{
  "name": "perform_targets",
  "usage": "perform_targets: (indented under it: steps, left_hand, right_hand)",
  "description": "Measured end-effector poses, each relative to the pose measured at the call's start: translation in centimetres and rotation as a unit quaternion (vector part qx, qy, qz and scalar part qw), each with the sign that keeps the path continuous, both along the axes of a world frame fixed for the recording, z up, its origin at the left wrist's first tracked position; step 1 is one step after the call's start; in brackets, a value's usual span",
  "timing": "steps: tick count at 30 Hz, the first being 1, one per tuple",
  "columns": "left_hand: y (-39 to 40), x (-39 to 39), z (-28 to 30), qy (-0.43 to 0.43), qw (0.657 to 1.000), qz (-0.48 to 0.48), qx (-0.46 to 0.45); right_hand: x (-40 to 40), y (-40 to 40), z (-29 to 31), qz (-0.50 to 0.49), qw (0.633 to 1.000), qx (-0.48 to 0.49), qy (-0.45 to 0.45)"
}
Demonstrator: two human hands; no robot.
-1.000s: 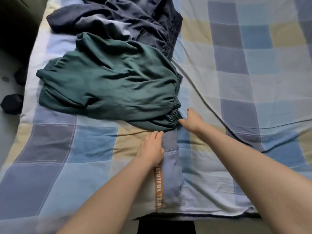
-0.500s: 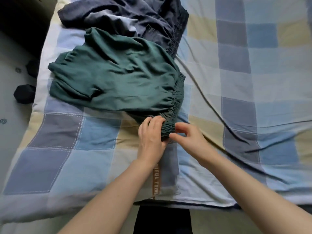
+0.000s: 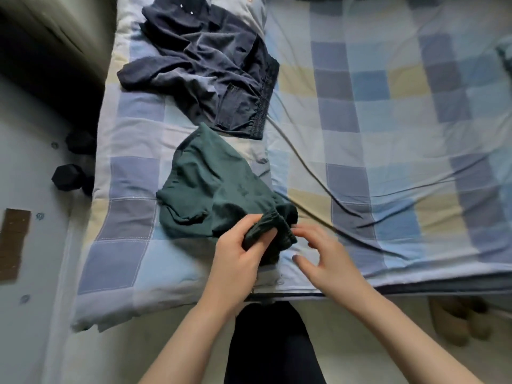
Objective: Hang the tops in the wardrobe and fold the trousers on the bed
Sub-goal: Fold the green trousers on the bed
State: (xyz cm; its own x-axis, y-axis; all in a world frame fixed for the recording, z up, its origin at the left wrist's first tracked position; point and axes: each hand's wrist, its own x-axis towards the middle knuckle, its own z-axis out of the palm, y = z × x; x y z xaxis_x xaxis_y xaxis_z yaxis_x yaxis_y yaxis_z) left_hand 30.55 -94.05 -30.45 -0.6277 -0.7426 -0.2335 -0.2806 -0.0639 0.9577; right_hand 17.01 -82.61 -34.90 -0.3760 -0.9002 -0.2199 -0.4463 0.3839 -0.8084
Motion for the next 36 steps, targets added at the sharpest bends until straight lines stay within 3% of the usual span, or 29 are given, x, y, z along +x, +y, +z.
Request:
perform_targets:
  steps: [6,8,11,14,18,22,24,27,29,32,36]
  left_hand:
    - [0.4,1.3,11.2,0.076,0.991,-0.014,0.111]
    - [0.3,2.0,14.7,0.103,0.982,0.009,0.159]
    - [-0.5,3.3,18.7,0.155,0.959,0.064,0.229]
    - [-2.0,4.9,21.3,0.178,0.951,0.117,0.226]
    - [-4.3,6.9,21.9,0.121,0.966,0.171,0.151]
    - [-5.4,7.8,20.5,0.070,0.982,0.166,0.064]
    - [-5.7,8.1,19.9,0.043,0.989,0.141,-0.003]
    - [-5.5,7.6,18.9,0.005,0.990,0.076,-0.117]
    - [-4.4,6.5,18.4,-0.004,0.974,-0.007,-0.224]
    - [-2.7,4.5,16.9,-0.033,0.900,-0.168,-0.401]
    - [0.1,1.9,16.4,-0.066,0.879,-0.313,-0.354]
  right_hand:
    - [3.1,1.2,6.0,0.050,0.998,0.031,0.028]
    - [3.6,2.2,7.2,0.067,0.988,0.042,0.136]
    - [3.8,3.7,8.3,0.061,0.917,0.145,0.366]
    - [3.0,5.4,10.5,0.018,0.871,0.199,0.448]
    - [0.4,8.5,13.1,0.103,0.848,0.126,0.505]
    - [-1.2,10.3,16.6,0.183,0.827,0.075,0.526]
    - [-1.5,10.7,18.6,0.210,0.842,0.094,0.488]
    - [-3.0,12.6,20.9,0.148,0.912,0.092,0.371]
    - [-4.1,14.6,22.3,0.099,0.942,0.053,0.316]
    - [-5.8,17.5,24.3,0.081,0.951,0.018,0.296]
    - [-9.0,21.8,26.5,0.071,0.934,0.005,0.351]
